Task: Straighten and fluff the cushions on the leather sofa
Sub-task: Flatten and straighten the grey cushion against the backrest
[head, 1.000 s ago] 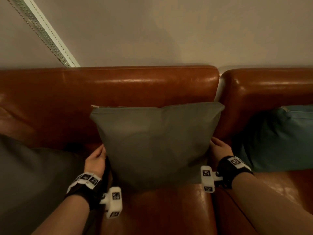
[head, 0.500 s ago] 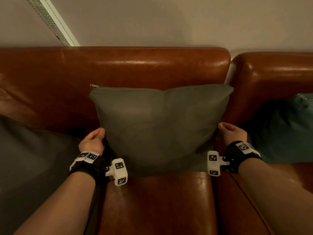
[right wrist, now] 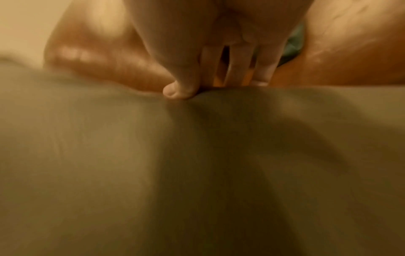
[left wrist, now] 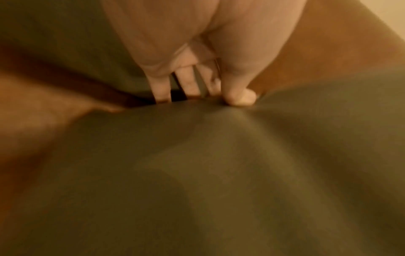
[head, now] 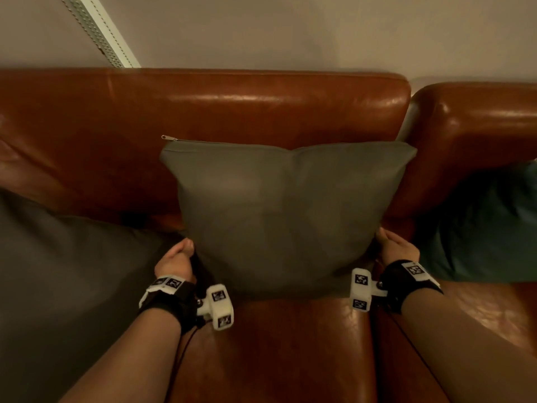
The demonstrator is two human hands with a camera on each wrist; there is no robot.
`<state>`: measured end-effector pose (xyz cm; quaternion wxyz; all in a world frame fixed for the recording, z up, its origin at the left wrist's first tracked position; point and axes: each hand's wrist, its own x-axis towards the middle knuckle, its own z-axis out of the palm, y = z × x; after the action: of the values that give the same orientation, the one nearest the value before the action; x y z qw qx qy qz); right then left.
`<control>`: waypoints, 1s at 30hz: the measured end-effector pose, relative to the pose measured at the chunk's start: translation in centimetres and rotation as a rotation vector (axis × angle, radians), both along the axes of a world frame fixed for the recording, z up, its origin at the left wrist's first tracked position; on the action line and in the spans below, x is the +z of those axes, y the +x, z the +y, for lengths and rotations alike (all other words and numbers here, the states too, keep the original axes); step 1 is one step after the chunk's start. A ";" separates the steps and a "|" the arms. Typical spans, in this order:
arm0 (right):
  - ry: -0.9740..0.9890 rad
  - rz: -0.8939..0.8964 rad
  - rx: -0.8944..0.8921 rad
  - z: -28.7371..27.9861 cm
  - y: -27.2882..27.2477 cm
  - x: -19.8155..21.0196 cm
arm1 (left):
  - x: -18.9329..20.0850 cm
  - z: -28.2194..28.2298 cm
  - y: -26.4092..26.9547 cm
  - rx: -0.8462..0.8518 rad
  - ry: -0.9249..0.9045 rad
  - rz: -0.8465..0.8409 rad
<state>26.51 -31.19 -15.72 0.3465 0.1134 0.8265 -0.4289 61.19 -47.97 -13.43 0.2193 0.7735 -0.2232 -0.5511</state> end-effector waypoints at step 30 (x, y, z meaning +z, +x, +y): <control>0.122 -0.055 0.238 6.5 1.8 -5.6 | -4.6 2.2 2.0 -0.330 -0.149 -0.183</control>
<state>28.27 -24.67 -21.29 0.4098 0.0469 0.8489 -0.3304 63.22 -45.81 -18.01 0.1614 0.7551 -0.4059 -0.4889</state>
